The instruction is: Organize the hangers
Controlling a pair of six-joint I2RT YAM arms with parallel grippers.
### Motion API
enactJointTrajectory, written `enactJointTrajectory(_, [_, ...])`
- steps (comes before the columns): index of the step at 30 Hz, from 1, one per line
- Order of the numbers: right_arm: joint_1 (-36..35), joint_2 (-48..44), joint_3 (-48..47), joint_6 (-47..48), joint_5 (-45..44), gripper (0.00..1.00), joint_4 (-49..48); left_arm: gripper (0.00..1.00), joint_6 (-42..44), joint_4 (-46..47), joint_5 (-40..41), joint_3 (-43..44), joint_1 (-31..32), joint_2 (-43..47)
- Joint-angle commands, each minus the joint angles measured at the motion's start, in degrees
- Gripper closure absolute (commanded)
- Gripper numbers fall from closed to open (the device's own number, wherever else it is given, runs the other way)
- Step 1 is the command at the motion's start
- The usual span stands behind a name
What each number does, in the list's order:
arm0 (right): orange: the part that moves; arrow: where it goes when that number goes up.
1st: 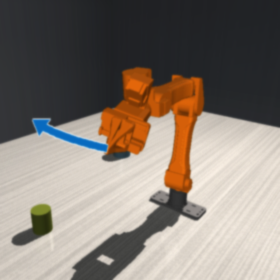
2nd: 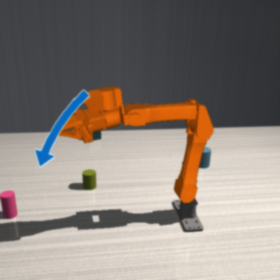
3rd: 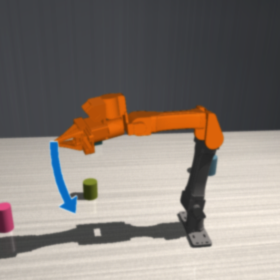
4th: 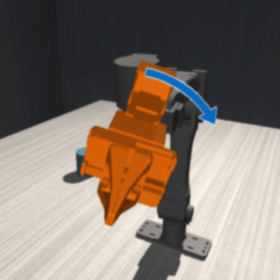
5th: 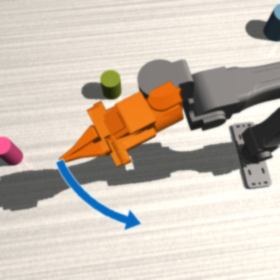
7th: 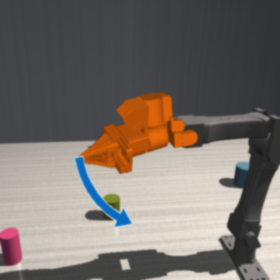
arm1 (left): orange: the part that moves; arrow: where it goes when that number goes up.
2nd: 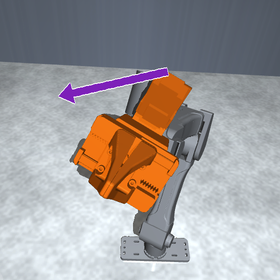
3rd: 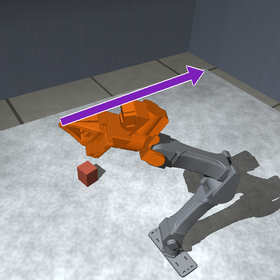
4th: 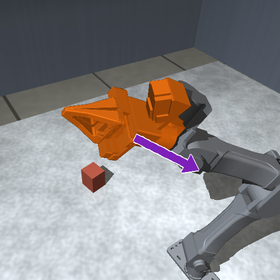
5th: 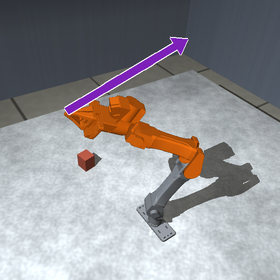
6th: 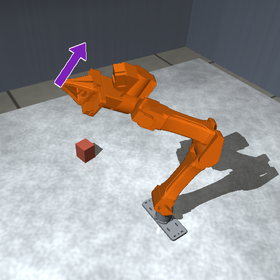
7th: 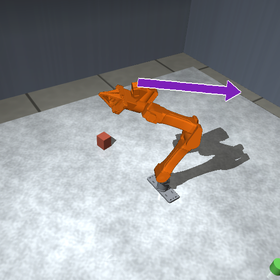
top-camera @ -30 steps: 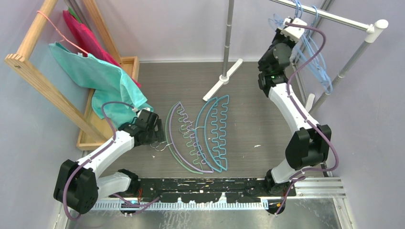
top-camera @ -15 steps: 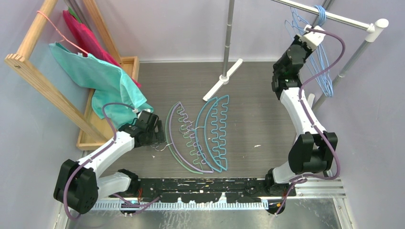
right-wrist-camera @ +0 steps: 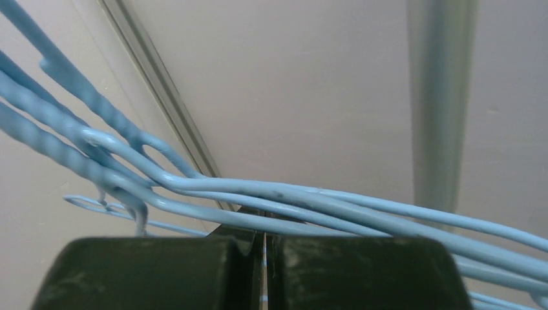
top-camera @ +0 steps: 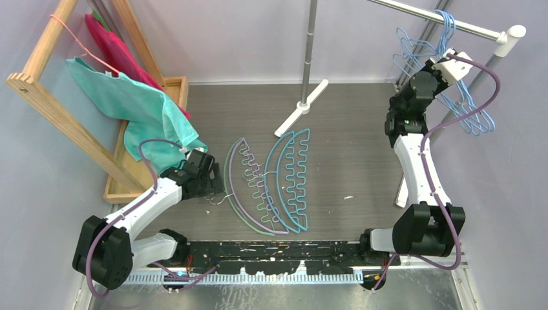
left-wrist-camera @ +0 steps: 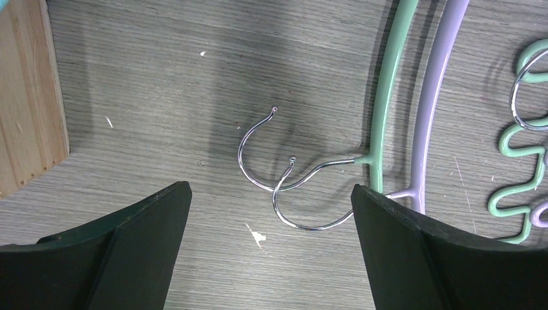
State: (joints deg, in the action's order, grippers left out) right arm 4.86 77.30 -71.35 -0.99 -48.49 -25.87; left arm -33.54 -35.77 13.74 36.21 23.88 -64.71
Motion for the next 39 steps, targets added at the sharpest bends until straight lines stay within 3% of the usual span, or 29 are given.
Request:
enactJointTrajectory(1, [1.02,-4.36,1.38,-2.55,0.00,0.99,0.28,0.02,0.23,1.76,-0.29,0.01,-0.32,0.51])
enactJointTrajectory(9, [2.34,-6.91,2.55,-3.82,0.97,0.99,3.56,0.02,0.32,1.85,-0.62,-0.34,-0.28,1.33])
enactJointTrajectory(17, [2.39,-10.07,2.80,-6.05,8.50,0.99,8.97,0.02,0.32,1.97,-0.64,-0.43,-0.32,1.52])
enactJointTrajectory(29, [2.34,-13.23,2.04,-10.96,31.32,0.95,20.54,0.02,0.47,1.87,-0.88,-0.17,-0.32,1.36])
enactJointTrajectory(39, [2.34,-13.66,3.80,-11.51,51.75,0.94,17.63,0.02,0.45,2.61,-1.12,-0.55,-0.32,1.29])
